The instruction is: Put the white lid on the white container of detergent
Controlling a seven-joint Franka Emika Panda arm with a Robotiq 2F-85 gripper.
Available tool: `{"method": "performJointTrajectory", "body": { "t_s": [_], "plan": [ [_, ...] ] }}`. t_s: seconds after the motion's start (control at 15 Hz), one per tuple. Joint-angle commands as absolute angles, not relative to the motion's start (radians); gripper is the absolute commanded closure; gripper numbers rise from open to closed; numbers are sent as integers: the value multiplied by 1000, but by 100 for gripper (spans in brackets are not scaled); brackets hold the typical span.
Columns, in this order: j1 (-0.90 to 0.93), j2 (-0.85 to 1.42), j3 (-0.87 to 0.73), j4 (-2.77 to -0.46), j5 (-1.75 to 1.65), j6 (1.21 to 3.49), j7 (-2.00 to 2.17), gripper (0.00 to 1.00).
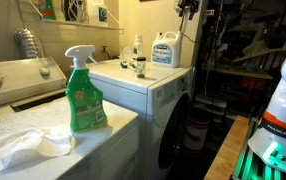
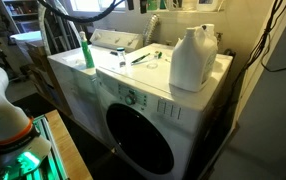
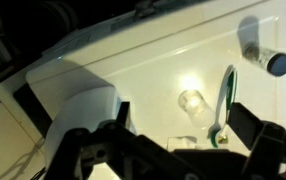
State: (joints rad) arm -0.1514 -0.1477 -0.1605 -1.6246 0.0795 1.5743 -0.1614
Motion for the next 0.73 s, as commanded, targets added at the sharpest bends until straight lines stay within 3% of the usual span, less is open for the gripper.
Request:
{"method": "performJointTrajectory", "body": {
  "t_s": [0.0,0.67],
  "plan": [
    [-125,-192,-152,-1668,53,1416,-256,0],
    [-109,-189,-144,-1680,4,1407,-320,0]
  ]
}}
